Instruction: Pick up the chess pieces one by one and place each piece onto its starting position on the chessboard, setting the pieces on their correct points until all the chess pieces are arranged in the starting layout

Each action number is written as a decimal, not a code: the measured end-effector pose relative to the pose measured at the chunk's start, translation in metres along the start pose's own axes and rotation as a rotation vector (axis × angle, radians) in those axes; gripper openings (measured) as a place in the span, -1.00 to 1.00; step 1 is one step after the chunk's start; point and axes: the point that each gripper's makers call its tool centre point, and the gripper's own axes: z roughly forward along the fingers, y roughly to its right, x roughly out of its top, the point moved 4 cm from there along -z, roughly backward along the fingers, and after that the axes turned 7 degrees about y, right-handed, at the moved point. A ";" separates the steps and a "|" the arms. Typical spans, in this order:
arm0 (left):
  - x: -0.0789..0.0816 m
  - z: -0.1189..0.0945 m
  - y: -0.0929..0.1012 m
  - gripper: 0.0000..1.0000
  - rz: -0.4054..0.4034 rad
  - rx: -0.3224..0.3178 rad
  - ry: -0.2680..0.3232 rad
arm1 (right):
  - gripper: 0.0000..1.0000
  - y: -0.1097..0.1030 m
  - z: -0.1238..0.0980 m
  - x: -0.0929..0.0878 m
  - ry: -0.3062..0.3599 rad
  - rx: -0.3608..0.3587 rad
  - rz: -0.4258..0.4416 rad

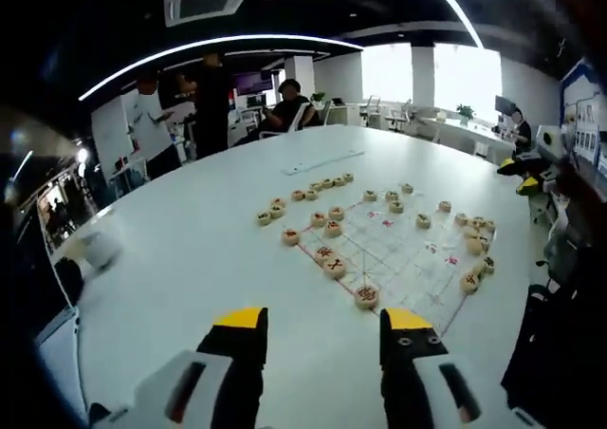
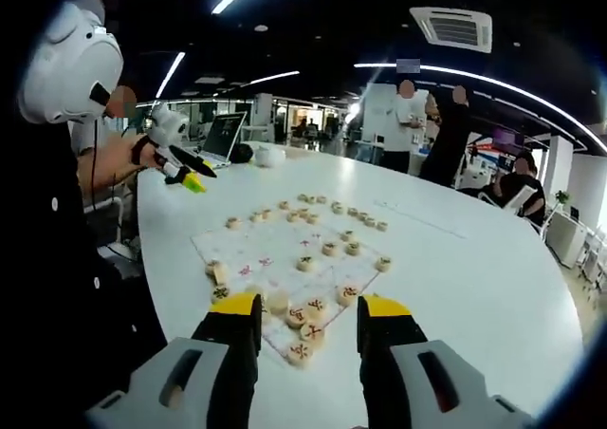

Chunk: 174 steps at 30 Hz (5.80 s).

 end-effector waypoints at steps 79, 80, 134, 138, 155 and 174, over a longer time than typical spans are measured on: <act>0.010 -0.027 0.046 0.17 -0.031 -0.192 0.132 | -0.15 0.009 0.006 0.003 -0.081 0.065 -0.106; 0.011 -0.028 0.046 0.17 -0.030 -0.193 0.132 | -0.15 0.009 0.005 0.003 -0.081 0.066 -0.108; 0.093 0.222 0.014 -0.18 0.136 -0.238 -0.387 | -0.16 0.021 -0.040 -0.027 -0.067 -0.056 -0.024; 0.084 0.225 0.022 -0.21 0.157 -0.214 -0.415 | -0.16 0.021 -0.043 -0.029 -0.071 -0.069 -0.016; 0.071 0.236 0.017 -0.50 0.146 -0.168 -0.467 | -0.16 0.027 -0.052 -0.033 -0.067 -0.102 -0.004; 0.084 0.221 0.005 -0.60 0.117 -0.179 -0.426 | -0.16 0.026 -0.053 -0.029 -0.058 -0.103 -0.012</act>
